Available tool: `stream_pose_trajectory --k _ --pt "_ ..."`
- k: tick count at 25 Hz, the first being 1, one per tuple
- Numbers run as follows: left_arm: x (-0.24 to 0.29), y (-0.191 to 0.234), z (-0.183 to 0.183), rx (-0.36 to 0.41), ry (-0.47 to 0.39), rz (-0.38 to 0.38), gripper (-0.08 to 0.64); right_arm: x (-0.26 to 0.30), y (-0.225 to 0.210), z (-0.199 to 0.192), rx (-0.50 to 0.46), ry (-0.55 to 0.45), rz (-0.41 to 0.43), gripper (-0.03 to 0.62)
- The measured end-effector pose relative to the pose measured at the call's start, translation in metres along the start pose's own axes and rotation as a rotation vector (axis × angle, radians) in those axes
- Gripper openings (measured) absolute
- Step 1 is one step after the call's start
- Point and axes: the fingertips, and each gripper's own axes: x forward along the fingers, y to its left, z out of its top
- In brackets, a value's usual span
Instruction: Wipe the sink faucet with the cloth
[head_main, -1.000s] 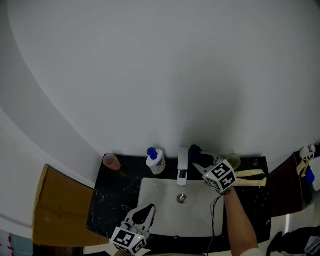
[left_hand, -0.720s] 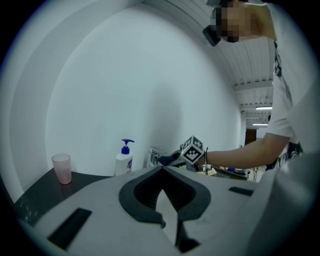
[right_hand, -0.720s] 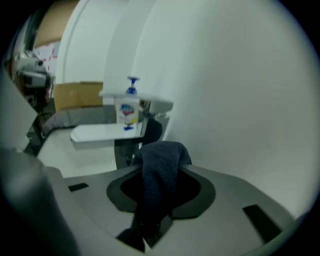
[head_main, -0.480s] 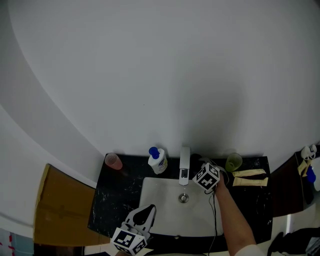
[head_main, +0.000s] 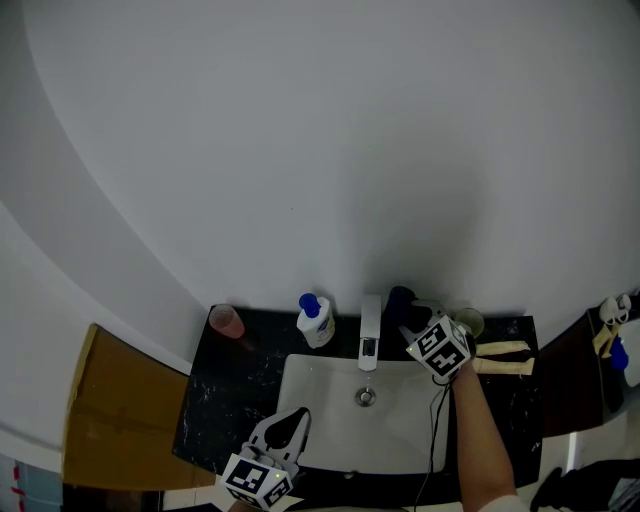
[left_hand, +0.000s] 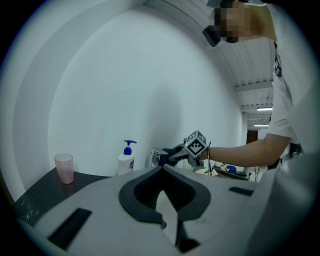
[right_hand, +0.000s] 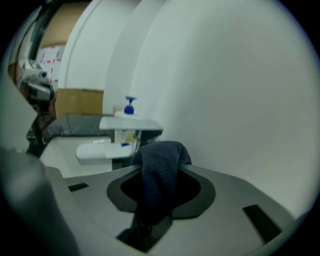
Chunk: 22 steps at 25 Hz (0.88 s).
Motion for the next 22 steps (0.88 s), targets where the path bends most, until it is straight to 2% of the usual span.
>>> stream_pose_trajectory --k 3,5,8,10,14,15,17,20,22 --pt "0.002 -0.002 -0.004 -0.004 -0.008 -0.021 0.002 0.029 0.028 -0.04 -0.084 0.15 0.049 0.124" --pt "0.004 -0.005 -0.005 -0.004 -0.011 -0.031 0.002 0.046 0.044 -0.051 -0.085 0.17 0.088 0.124" --pt "0.006 -0.01 -0.005 -0.002 -0.013 -0.04 0.002 0.055 0.051 -0.046 -0.066 0.144 0.115 0.126" --pt "0.006 -0.011 -0.004 -0.001 -0.013 -0.044 0.002 0.044 0.041 -0.031 -0.039 0.077 0.111 0.124" --pt "0.007 -0.012 -0.007 -0.008 -0.011 -0.05 0.002 -0.004 0.002 0.033 0.075 -0.192 0.068 0.126" --pt "0.007 -0.012 -0.009 -0.009 -0.012 -0.053 0.002 -0.014 -0.005 0.044 0.085 -0.225 0.06 0.124" --pt "0.009 -0.012 -0.008 -0.009 -0.014 -0.056 0.002 -0.017 -0.011 0.042 0.043 -0.179 0.04 0.126" --pt "0.014 -0.013 -0.011 -0.004 -0.019 -0.074 0.002 0.008 0.004 -0.004 -0.076 0.022 0.041 0.124" --pt "0.019 -0.016 -0.007 0.008 -0.018 -0.085 0.002 0.028 0.021 -0.031 -0.106 0.102 0.062 0.124"
